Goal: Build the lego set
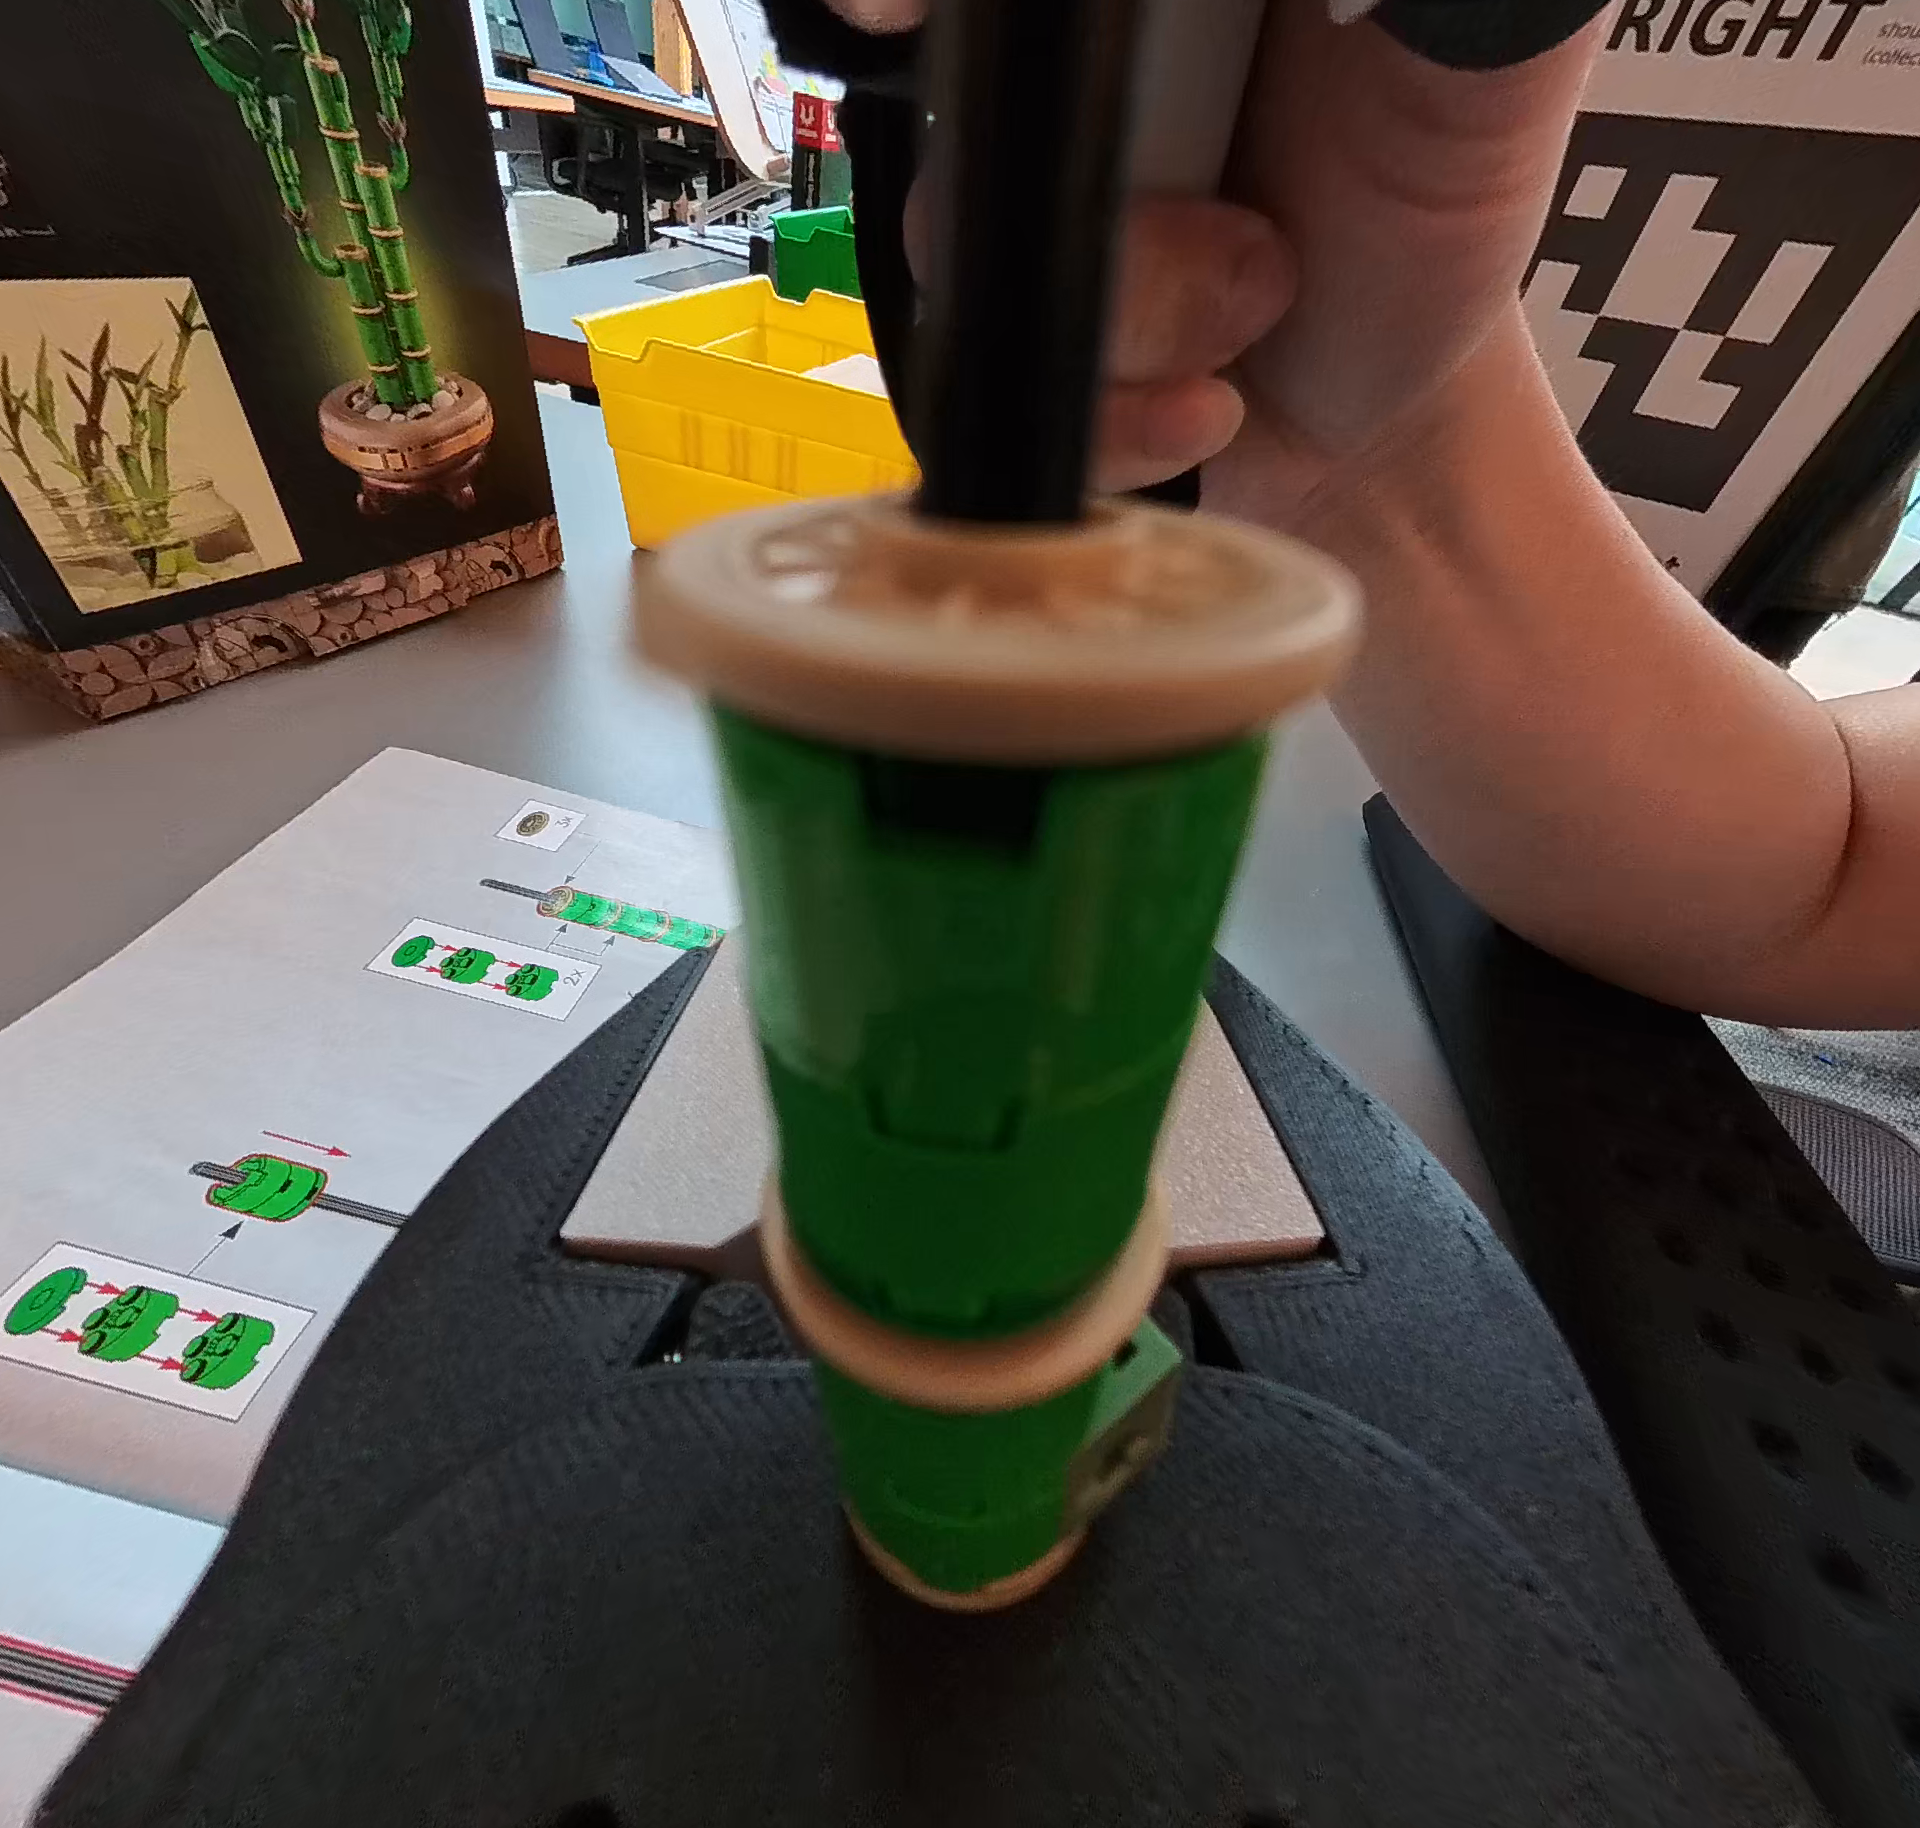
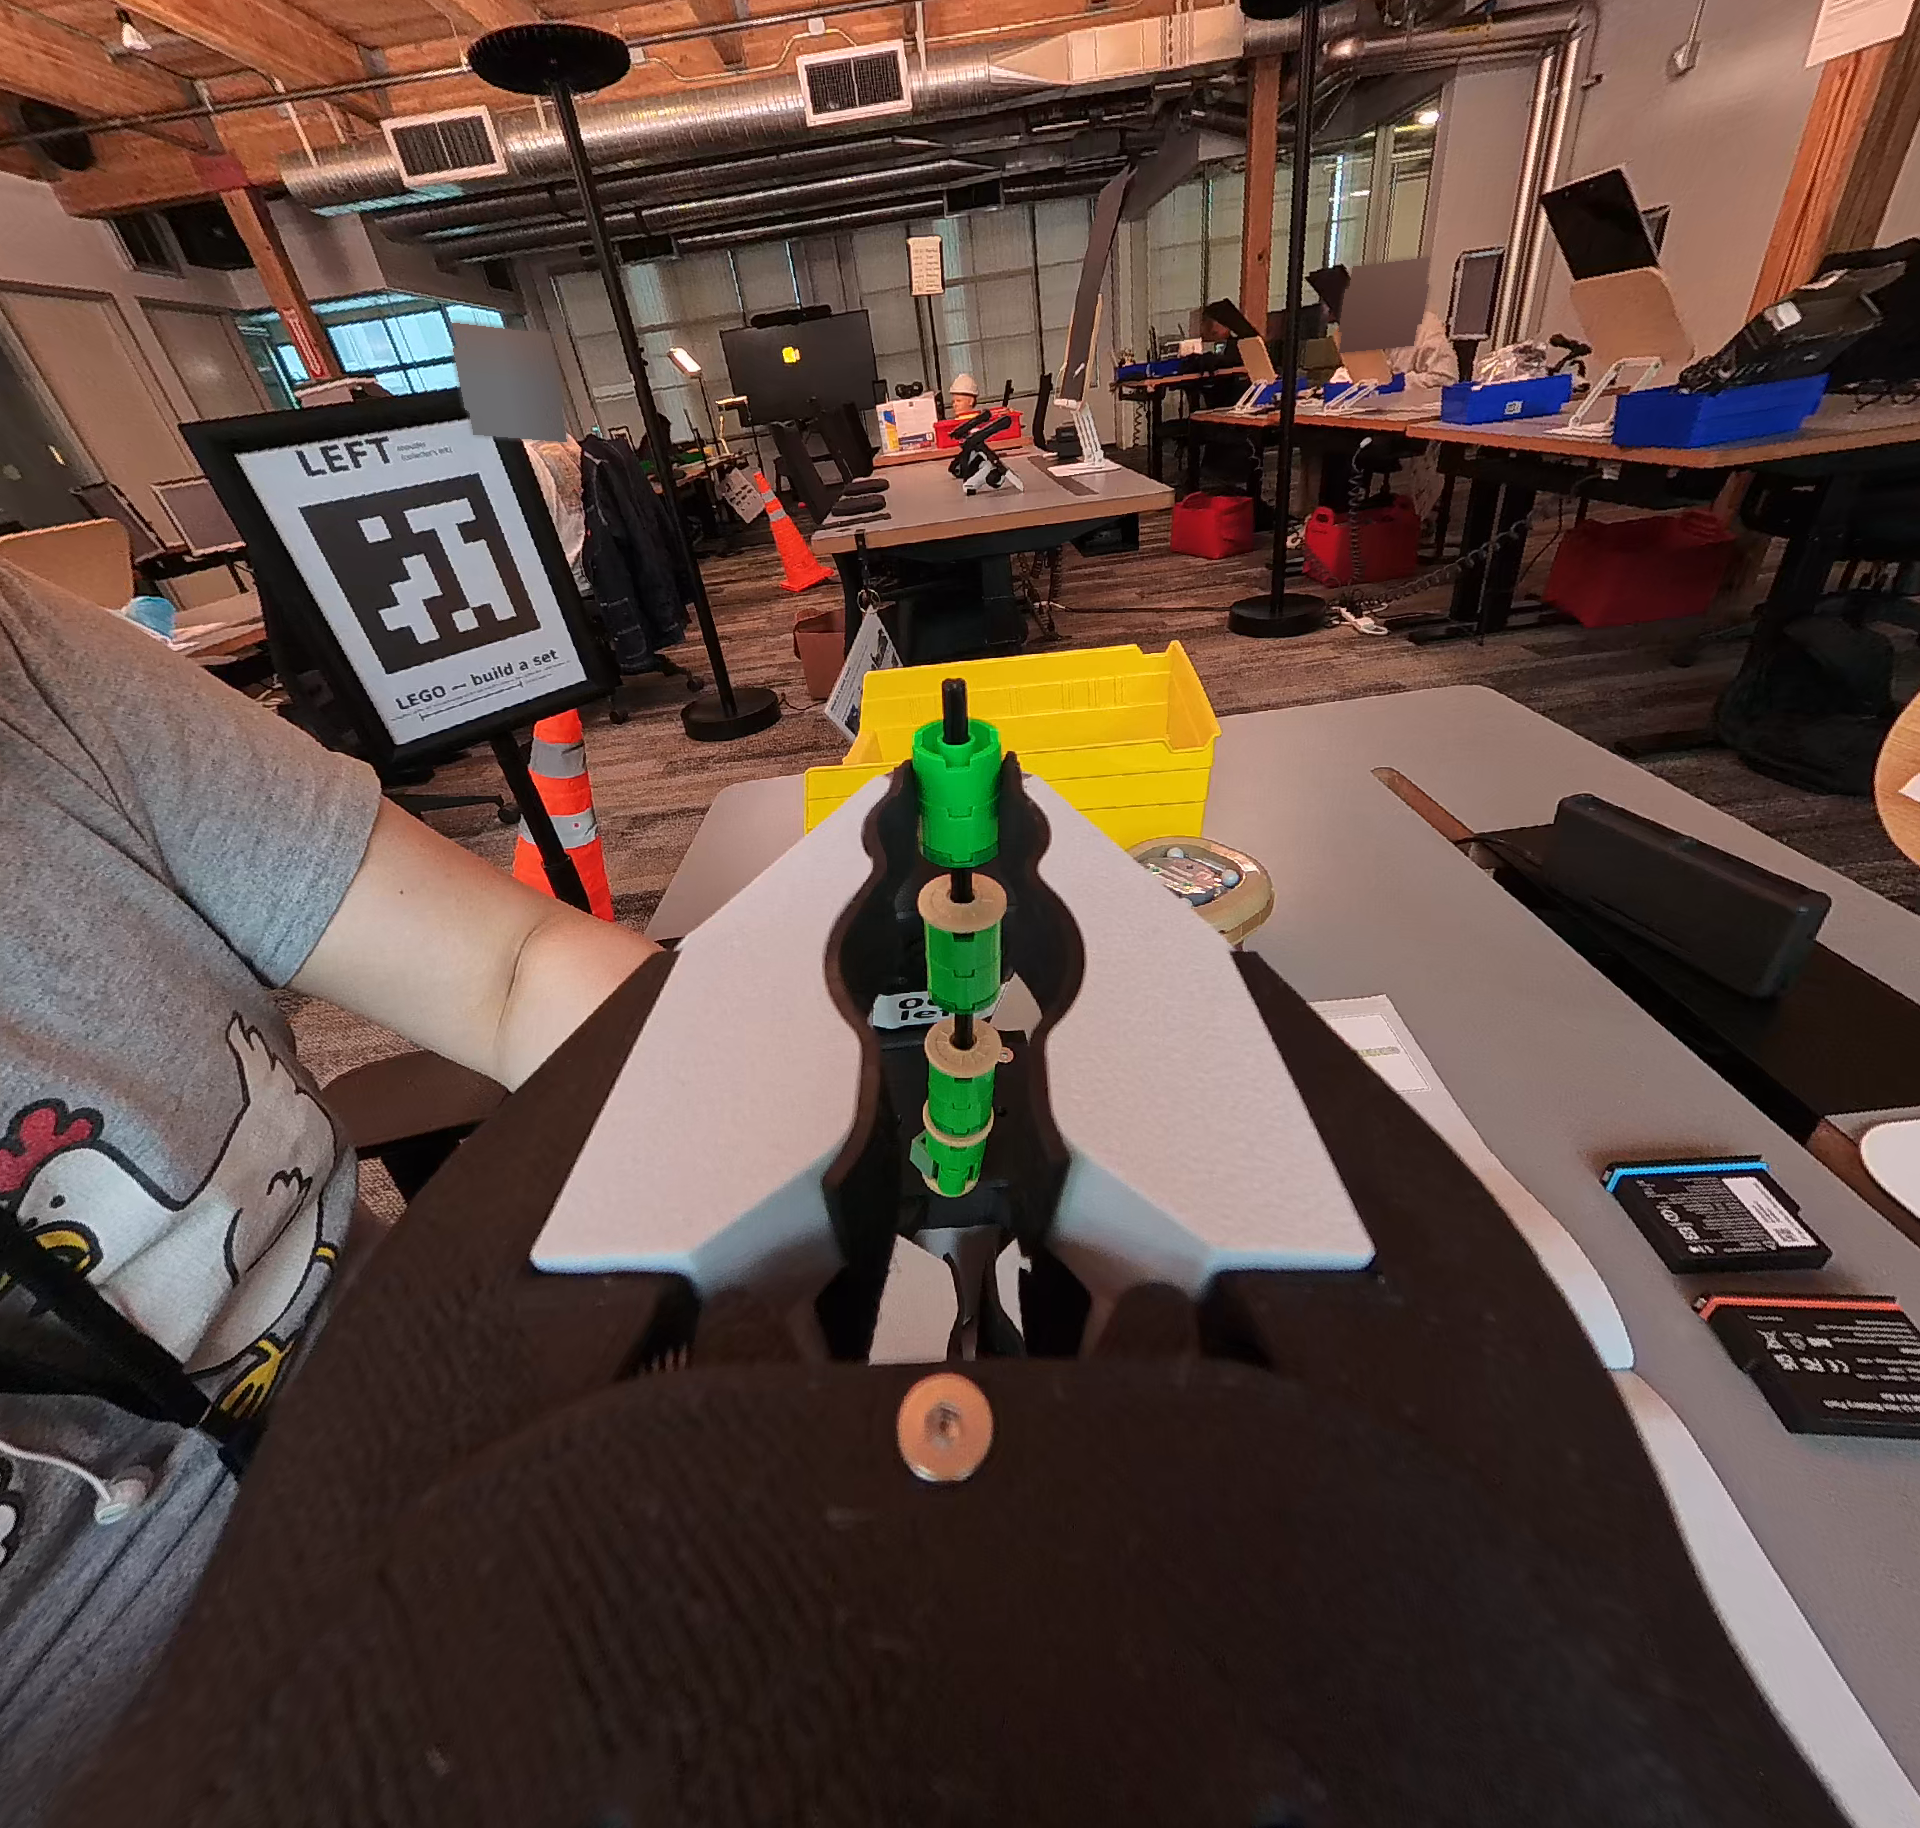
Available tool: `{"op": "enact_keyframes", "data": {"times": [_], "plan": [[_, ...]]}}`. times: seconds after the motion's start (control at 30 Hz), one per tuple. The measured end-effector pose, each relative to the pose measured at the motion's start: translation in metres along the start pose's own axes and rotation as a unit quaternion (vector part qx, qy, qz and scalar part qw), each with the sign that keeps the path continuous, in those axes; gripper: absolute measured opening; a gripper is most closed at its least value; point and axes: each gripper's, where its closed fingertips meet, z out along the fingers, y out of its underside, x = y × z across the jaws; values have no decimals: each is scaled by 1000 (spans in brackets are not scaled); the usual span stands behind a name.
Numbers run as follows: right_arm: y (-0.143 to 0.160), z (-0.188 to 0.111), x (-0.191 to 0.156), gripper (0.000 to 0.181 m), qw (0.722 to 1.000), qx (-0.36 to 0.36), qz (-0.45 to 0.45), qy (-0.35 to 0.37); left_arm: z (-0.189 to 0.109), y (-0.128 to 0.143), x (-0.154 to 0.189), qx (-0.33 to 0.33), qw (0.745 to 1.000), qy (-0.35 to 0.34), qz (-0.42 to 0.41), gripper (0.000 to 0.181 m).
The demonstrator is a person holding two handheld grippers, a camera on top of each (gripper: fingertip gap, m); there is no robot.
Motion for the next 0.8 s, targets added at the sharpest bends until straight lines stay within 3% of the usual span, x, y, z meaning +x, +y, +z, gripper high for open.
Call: {"op": "enact_keyframes", "data": {"times": [0.4, 0.5, 0.57, 0.67, 0.7, 0.8], "plan": [[1, 1, 0, 17, 1000, 2, 2, -3, 0, -1, 1, 1, 1000, 2, -1, 0], [2, 1, 0, 17, 1000, 1, 1, -3, 0, -1, 1, 1, 1000, 2, -1, 79], [2, 1, 0, 17, 1000, 2, 2, -3, -1, -2, 0, 2, 1000, 1, -2, 0], [2, 1, 1, 17, 1000, 2, 2, -2, -1, -2, 0, 2, 1000, 0, -4, 0], [3, 1, 1, 17, 1000, 2, 2, -1, -1, -2, 0, 1, 1000, 0, -3, 79], [3, 1, 2, 17, 1000, 2, 2, -1, -1, -2, 0, 2, 1000, 0, -3, 75]]}}
